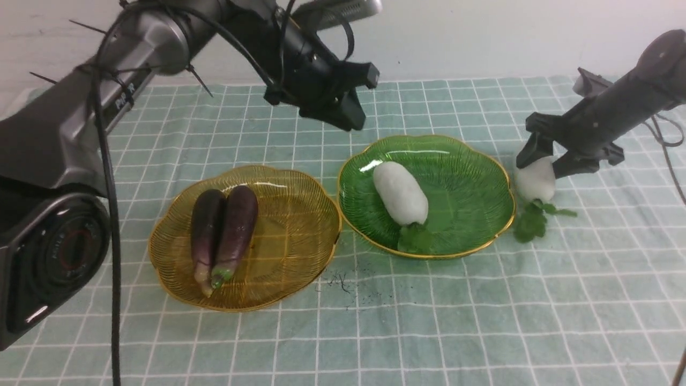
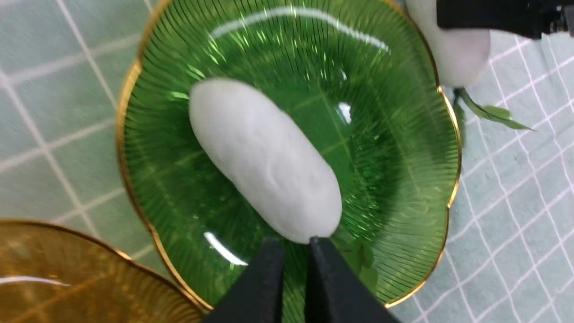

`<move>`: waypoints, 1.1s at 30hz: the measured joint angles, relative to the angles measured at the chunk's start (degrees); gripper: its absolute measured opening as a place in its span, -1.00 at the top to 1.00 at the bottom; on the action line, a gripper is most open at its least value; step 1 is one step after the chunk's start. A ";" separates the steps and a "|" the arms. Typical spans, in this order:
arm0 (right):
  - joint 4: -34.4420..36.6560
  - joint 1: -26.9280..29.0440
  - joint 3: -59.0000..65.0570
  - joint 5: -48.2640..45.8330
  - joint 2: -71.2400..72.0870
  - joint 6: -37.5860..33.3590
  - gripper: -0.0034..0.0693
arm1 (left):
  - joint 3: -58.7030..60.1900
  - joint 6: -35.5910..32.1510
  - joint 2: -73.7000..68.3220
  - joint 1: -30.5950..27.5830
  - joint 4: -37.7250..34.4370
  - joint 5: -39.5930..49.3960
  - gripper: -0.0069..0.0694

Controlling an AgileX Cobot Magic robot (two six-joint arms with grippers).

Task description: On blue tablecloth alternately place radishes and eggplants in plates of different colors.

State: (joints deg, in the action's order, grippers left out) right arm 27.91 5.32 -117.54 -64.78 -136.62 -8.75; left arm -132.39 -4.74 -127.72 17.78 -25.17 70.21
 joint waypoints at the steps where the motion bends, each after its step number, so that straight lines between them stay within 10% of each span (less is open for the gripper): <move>1: -1.84 1.19 -1.51 -4.10 1.84 1.20 -0.28 | -1.02 0.26 1.85 -0.23 2.09 0.40 0.79; 19: 1.43 -11.69 -3.63 -6.31 5.23 0.73 -0.29 | 24.01 0.60 33.04 0.02 11.92 1.68 0.84; 27: 0.96 -12.60 -4.08 -6.31 5.02 4.31 -0.88 | 48.46 0.61 57.15 0.02 13.07 1.41 0.84; 33: -0.96 -12.54 -4.07 -6.48 10.95 6.09 -0.56 | 59.10 0.80 71.01 0.02 13.15 -2.34 0.84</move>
State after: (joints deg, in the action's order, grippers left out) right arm 26.95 -7.22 -121.61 -71.26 -125.67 -2.67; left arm -73.29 -3.93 -56.71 17.80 -12.03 67.87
